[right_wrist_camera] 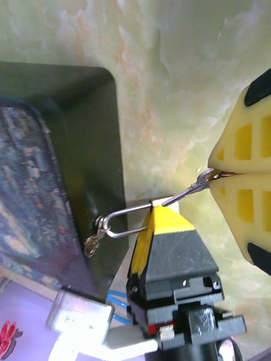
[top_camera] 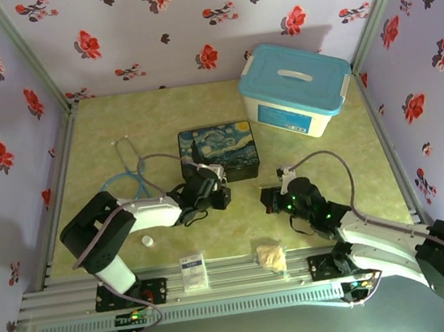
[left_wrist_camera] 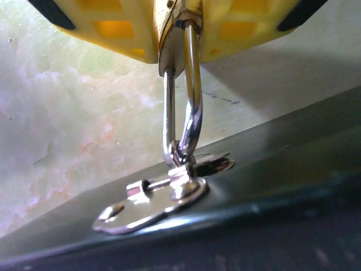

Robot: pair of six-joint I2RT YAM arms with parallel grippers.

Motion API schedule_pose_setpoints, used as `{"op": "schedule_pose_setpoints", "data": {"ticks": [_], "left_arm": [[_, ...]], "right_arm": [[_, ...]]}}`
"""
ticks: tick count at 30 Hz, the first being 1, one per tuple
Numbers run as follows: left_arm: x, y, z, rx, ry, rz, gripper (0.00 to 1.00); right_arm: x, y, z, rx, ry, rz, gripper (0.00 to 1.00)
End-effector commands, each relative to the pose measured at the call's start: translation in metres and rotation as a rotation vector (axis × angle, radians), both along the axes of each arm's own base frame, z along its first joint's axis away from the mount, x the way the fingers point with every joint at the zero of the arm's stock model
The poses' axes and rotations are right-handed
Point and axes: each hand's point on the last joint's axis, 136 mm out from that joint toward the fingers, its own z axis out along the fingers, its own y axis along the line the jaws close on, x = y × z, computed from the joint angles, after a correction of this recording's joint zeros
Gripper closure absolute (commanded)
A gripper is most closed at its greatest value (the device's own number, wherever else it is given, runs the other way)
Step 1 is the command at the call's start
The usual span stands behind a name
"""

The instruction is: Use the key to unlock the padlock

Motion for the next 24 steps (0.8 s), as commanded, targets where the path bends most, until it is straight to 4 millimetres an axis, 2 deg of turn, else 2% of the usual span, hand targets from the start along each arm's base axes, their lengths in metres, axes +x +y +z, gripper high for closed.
{"op": "schedule_pose_setpoints", "data": {"ticks": [1,10,14,16,19,24], "left_arm": [[-0.003,0.0,0.002,-0.015,0.005,0.012,0.85],[0.0,0.0,0.0,-0.042,0.039,0.071,0.89],[0.0,-0.002,0.011,-0.132,0.065,0.131,0.94],[0.0,-0.003,0.019,-0.179,0.066,0.154,0.99],[0.001,-0.002,0.028,-0.226,0.065,0.186,1.0],[0.0,-0.003,0.03,-0.28,0.092,0.216,1.0]], "right_arm": [[0.003,0.002,-0.002,0.026,0.004,-0.015,1.0],[0.003,0.014,-0.017,0.054,0.081,0.004,1.0],[0.0,0.021,-0.031,0.065,0.143,0.021,1.0],[-0.001,0.023,-0.039,0.058,0.179,0.021,1.0],[-0.002,0.031,-0.044,0.076,0.194,0.043,1.0],[-0.006,0.05,-0.049,0.128,0.245,0.071,1.0]]}}
